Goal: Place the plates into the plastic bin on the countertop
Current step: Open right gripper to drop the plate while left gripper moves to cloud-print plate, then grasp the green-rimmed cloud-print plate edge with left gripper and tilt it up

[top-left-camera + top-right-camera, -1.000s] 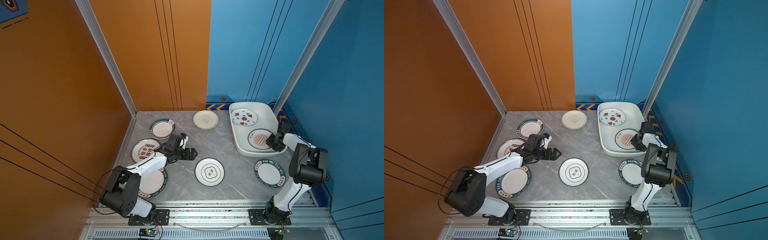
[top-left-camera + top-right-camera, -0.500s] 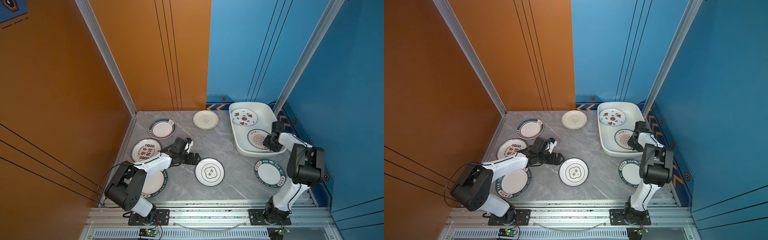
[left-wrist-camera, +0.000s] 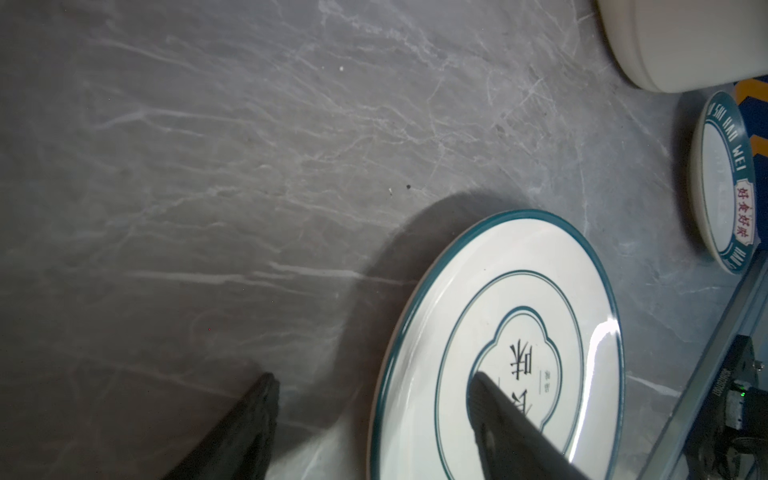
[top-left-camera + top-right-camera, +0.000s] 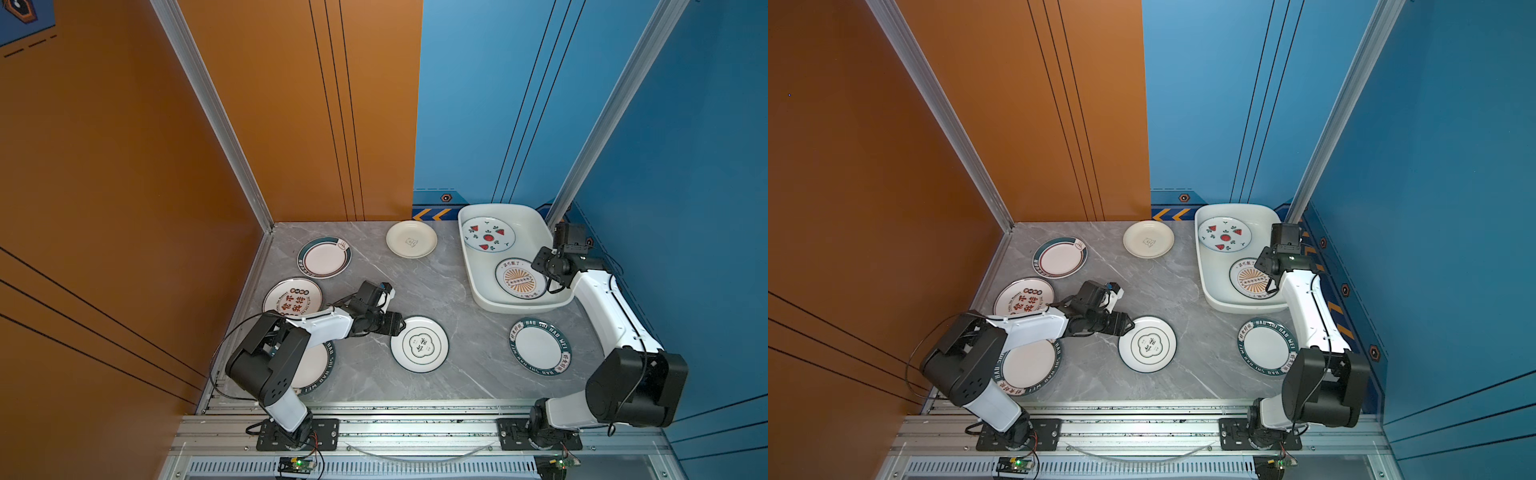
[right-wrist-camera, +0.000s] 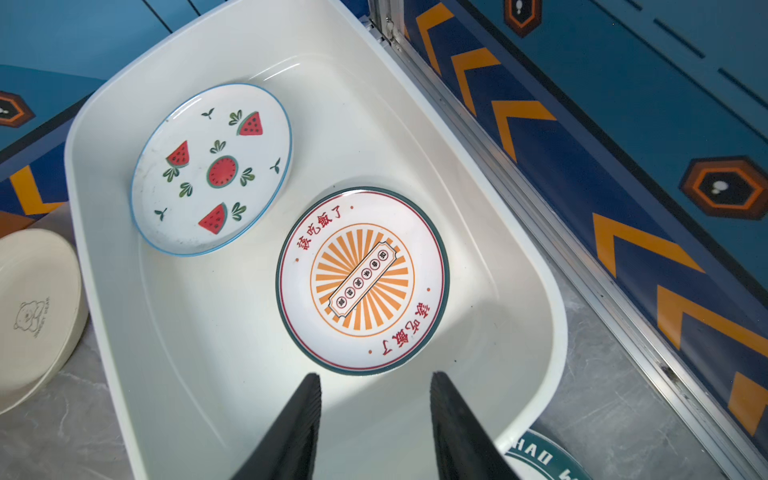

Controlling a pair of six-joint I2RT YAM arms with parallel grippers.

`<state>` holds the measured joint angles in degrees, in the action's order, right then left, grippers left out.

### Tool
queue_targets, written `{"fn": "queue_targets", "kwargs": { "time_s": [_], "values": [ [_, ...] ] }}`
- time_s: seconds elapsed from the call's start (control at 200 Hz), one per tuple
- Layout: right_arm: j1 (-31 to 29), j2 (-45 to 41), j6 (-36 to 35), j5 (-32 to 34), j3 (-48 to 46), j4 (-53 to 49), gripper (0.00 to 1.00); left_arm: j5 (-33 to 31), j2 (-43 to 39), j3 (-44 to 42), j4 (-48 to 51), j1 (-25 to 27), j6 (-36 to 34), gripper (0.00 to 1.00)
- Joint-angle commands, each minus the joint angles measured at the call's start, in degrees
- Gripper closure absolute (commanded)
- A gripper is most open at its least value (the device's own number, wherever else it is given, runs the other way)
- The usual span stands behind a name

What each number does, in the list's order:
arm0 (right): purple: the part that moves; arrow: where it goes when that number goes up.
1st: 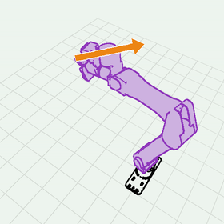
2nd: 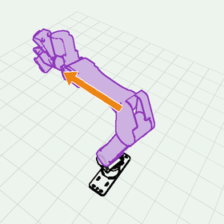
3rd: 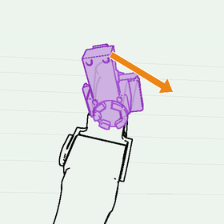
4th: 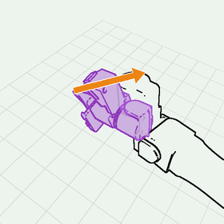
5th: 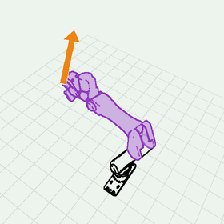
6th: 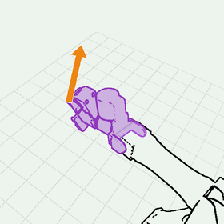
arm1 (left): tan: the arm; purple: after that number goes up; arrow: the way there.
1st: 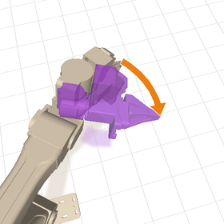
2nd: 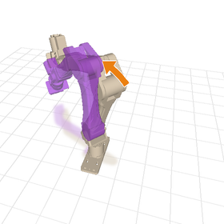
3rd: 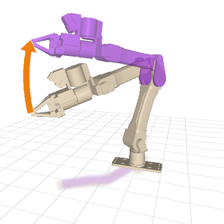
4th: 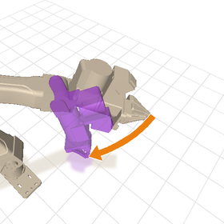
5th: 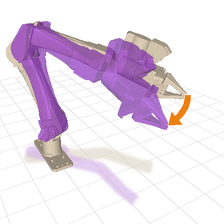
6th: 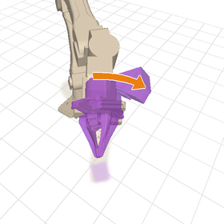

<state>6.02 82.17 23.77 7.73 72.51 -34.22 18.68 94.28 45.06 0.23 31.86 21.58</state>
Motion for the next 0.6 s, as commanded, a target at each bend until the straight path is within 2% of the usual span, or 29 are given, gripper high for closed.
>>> {"fn": "queue_targets", "kwargs": {
  "time_s": [0.0,0.235,0.381,0.491,0.596],
  "values": [
    [-1.3,-2.9,-0.4,-2.3,-1.9,-3.4,0.54,2.6,2.0,-1.8,0.9,1.1,0.4,0.34],
    [-2.2,-5.6,-0.2,-2.8,-4.0,-3.3,0.54,3.4,1.6,-4.4,0.0,2.2,1.3,0.47],
    [-2.7,-5.5,0.3,-4.5,-5.2,-2.2,0.54,4.1,1.9,-4.6,-0.2,2.7,1.4,0.62],
    [-3.7,-6.0,0.6,-8.0,-6.9,0.2,0.54,4.4,2.4,-4.4,-0.5,2.9,1.6,0.72],
    [-4.7,-6.5,0.4,-15.8,-8.6,3.3,0.54,4.5,2.8,-4.4,-1.0,3.0,2.0,0.76]
  ]
}}
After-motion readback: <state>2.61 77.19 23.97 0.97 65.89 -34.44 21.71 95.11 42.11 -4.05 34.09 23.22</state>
